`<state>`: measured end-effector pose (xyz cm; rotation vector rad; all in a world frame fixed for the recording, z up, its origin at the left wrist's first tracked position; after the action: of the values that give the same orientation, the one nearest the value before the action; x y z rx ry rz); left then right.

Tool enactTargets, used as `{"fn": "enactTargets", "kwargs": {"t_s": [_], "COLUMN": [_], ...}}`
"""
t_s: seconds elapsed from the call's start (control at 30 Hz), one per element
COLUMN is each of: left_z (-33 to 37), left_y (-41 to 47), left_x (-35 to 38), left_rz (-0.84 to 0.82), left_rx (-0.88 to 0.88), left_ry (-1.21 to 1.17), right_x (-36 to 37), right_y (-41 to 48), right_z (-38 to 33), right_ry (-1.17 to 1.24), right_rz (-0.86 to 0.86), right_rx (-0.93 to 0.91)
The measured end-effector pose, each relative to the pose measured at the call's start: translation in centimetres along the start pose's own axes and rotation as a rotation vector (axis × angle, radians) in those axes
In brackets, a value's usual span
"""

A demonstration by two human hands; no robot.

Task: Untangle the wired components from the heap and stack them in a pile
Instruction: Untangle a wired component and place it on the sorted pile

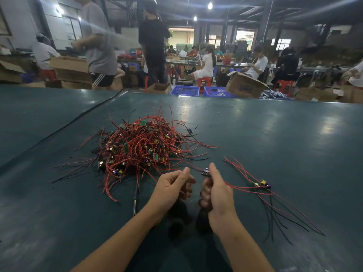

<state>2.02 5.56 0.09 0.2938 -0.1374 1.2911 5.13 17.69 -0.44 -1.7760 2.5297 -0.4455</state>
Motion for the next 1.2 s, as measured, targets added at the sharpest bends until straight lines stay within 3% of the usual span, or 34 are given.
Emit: {"fn": "enactTargets", "kwargs": {"t_s": [0.07, 0.13, 0.2, 0.27, 0.33, 0.43, 0.53, 0.8, 1.03, 1.2], "left_z": [0.3, 1.1, 2.1, 3.1, 3.5, 3.1, 2.4, 3.2, 4.7, 5.0], "left_y": [0.0, -0.1, -0.3, -0.5, -0.1, 0.9, 1.5, 1.6, 0.5, -0.7], "left_x": [-0.5, -1.2, -1.4, -1.9, -3.1, -5.6, -7.5, -8.3, -6.1, -3.6], "left_rz": [0.015, 0.051, 0.101, 0.183, 0.275, 0.355, 0.391, 0.389, 0.303, 0.215], "left_rx": [0.142, 0.376, 0.615, 0.740, 0.707, 0.461, 0.267, 0.332, 0.723, 0.934], "left_ry": [0.160, 0.476, 0.849, 1.051, 1.132, 1.238, 1.266, 1.229, 1.086, 0.910], "right_x": [-1.0, -1.9, -2.7, -3.4, -4.0, -4.9, -5.4, -5.5, -6.2, -4.1], "right_y": [0.3, 0.7, 1.0, 1.5, 1.9, 2.2, 2.3, 2.2, 2.0, 1.3], "right_z": [-0.1, -0.1, -0.1, -0.1, -0.1, -0.2, -0.3, -0.1, -1.0, -1.5], "right_ry": [0.194, 0.366, 0.449, 0.459, 0.435, 0.397, 0.364, 0.238, 0.142, 0.020], "right_rz": [0.059, 0.085, 0.103, 0.127, 0.160, 0.199, 0.245, 0.286, 0.366, 0.206], "right_rx": [0.078, 0.145, 0.182, 0.185, 0.182, 0.177, 0.157, 0.137, -0.025, -0.092]}}
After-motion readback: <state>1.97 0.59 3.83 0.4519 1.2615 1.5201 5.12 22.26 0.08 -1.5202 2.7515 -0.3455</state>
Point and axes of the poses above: each hand's wrist, its own y-axis towards the middle knuckle, its own x-axis out of the palm, z = x × y, the point moved 5 cm from there along y, towards the middle knuckle, and after that the axes turned 13 degrees about -y, right-handed, at the moved point
